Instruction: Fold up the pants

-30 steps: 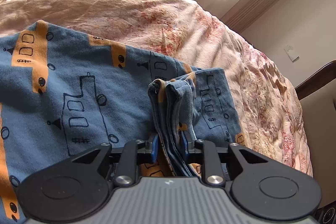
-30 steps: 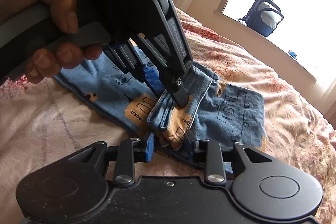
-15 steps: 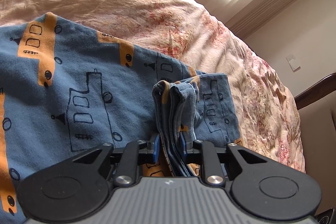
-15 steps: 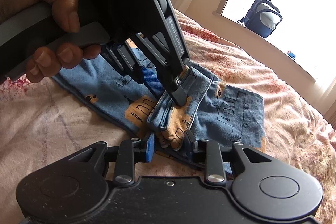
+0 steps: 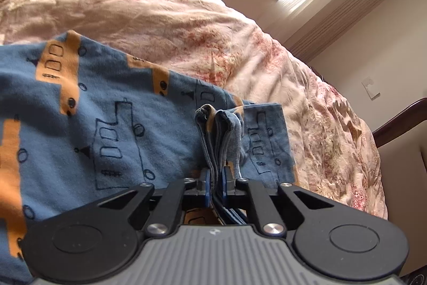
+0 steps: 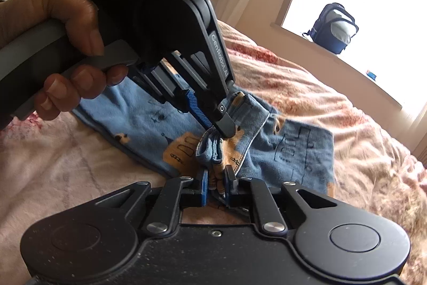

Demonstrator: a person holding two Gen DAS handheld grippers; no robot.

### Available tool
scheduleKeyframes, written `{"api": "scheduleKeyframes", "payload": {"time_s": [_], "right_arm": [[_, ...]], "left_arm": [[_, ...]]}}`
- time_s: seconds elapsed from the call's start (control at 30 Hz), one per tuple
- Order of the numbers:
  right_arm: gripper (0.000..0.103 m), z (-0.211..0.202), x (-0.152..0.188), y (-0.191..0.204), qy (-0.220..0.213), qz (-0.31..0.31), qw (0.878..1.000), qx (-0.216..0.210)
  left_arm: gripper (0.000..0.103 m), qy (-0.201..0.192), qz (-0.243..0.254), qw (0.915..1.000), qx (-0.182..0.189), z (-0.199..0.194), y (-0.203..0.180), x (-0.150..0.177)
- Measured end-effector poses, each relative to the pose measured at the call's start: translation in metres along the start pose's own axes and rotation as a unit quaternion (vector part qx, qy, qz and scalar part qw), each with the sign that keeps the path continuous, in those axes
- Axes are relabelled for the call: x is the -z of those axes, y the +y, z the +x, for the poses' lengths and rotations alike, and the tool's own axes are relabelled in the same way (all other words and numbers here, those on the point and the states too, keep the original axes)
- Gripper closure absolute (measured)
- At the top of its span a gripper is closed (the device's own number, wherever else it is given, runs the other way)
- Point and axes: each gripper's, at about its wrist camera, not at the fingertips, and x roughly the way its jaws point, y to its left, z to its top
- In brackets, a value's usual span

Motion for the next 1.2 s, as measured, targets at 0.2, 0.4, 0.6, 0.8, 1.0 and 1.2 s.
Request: {"api": "scheduleKeyframes", "payload": {"time_s": [0.2,0.4,0.6,0.8,1.0,1.2], "right_arm": [[0.091,-0.004,-0.020,0.013,-0.013,-0.013,0.999,-0.032],[0.091,0.004,-0.047,0.039,-0.033,-0.029,0.996,-0.080],[0.091,0.023,-0.060,0.074,-0.034,-0.036,0.992,-0.113],[0.091,0.037,-0.057,0.090,-0.025,-0.040,0.991,-0.126],[0.089,0.043,-0.057,0.089,-0.022,-0.038,0.991,-0.128],[0.046,0.013,-0.044,0.047,-0.038,-0.076,0.994,-0.068]], "left_arm": [[0.095,-0.015,-0.009,0.9996,-0.021,-0.030,0.015,-0.003],[0.095,-0.027,-0.025,0.9975,-0.061,-0.068,0.049,0.000],[0.095,-0.041,-0.038,0.9960,-0.070,-0.087,0.081,0.001],[0.094,-0.031,-0.052,0.9962,-0.063,-0.092,0.101,0.004],[0.081,-0.028,-0.026,0.9951,-0.091,-0.089,0.095,0.007],[0.006,-0.100,-0.001,0.9864,-0.130,-0.103,0.075,0.013]]}}
